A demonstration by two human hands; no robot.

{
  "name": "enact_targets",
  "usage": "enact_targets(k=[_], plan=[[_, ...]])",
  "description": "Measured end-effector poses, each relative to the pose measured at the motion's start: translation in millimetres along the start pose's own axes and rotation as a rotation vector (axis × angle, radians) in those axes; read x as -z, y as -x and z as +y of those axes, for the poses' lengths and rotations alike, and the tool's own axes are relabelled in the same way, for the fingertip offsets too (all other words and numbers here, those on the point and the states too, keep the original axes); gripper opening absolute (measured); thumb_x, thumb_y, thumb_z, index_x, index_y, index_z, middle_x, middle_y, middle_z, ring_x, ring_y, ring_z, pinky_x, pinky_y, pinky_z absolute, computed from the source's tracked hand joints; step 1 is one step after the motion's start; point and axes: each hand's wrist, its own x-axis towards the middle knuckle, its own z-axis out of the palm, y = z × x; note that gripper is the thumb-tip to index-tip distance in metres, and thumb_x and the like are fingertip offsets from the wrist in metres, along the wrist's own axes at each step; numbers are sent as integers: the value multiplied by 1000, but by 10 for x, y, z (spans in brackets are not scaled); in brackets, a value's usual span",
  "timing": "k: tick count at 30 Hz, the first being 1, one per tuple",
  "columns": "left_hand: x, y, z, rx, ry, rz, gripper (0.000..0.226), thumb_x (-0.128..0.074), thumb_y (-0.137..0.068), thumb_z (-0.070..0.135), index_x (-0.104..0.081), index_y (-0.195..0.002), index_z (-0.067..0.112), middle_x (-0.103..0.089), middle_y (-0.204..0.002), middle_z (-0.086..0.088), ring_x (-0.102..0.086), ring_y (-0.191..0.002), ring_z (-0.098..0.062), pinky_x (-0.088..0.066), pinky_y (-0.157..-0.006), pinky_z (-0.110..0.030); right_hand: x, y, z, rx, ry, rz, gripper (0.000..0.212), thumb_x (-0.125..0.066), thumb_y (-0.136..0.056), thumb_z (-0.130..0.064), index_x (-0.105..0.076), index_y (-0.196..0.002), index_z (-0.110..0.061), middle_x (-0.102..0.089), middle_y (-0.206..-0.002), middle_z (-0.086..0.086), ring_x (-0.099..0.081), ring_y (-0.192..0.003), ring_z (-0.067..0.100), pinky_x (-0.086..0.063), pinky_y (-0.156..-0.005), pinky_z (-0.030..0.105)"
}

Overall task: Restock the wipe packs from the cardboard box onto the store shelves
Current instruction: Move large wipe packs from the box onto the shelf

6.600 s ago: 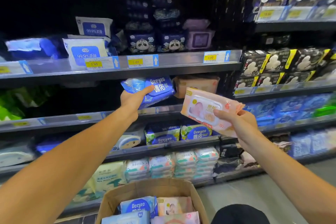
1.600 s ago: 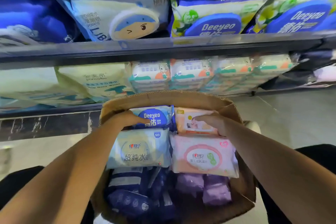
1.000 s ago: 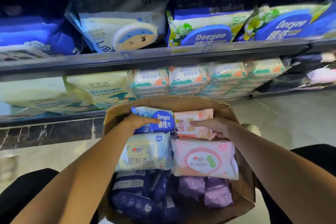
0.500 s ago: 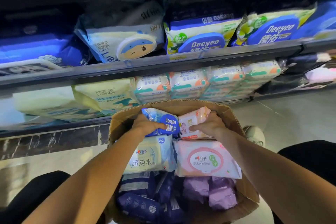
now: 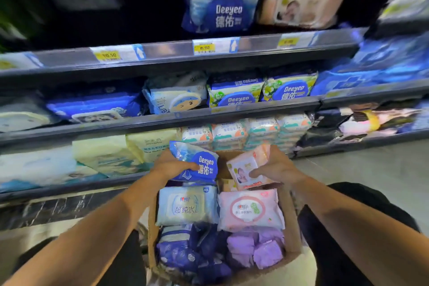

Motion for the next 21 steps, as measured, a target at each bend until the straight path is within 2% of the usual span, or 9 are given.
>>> enact_targets(k=[2,6,9,13,16,19,21], plan=[[88,193,66,-60,84,28,48,-98,-55,25,-73,-96,19,-76,-92,4,-71,-83,-12,-57,-75,-29,183,147,-32,29,-32,37,81,-93,-62,-30,-39,-120,-16,-50,-109,-3,-47,-98,16,-41,-79,28],[237,502,152,-140,210,77,54,-99,-51,22,-72,-97,18,-78,-90,6,-73,-85,-13,-59,-87,-39,542,468,-137,113,-123,113,84,-96,-55,-31,-46,-121,-17,-58,-105,-3,-56,-96,19,-43,-66,28],[344,719,299,-211,269,111,61,-100,-46,23,-70,-99,19,-78,-89,10,-74,-85,-11,-59,-84,-37,815,692,-225,185,-177,180,78,-98,-51,-30,-54,-114,-17,-64,-103,-3,-62,-96,19,-48,-71,29],[481,1043,558,-316,346,144,47,-96,-58,14,-69,-96,21,-74,-85,14,-70,-72,0,-52,-60,-16,1151,1011,-378,282,-314,265,64,-98,-54,-22,-58,-104,-20,-67,-97,-7,-64,-90,13,-45,-65,20],[572,1210,722,-381,388,149,56,-97,-57,18,-68,-106,17,-77,-95,7,-73,-80,-6,-54,-66,-20,1358,1222,-508,309,-407,314,65,-97,-58,-22,-55,-107,-18,-64,-97,-6,-60,-84,6,-42,-60,19],[662,1362,937,-450,436,161,51,-94,-62,14,-65,-104,13,-75,-91,4,-72,-70,-1,-55,-59,-17,1544,1347,-587,334,-476,364,71,-98,-55,-25,-56,-111,-16,-68,-102,-1,-64,-88,12,-47,-65,24],[702,1464,1108,-499,475,188,51,-94,-62,13,-63,-102,14,-75,-90,4,-72,-70,-1,-59,-69,-23,1662,1426,-617,356,-520,373,70,-97,-57,-23,-56,-113,-15,-68,-103,0,-64,-89,12,-48,-67,25]])
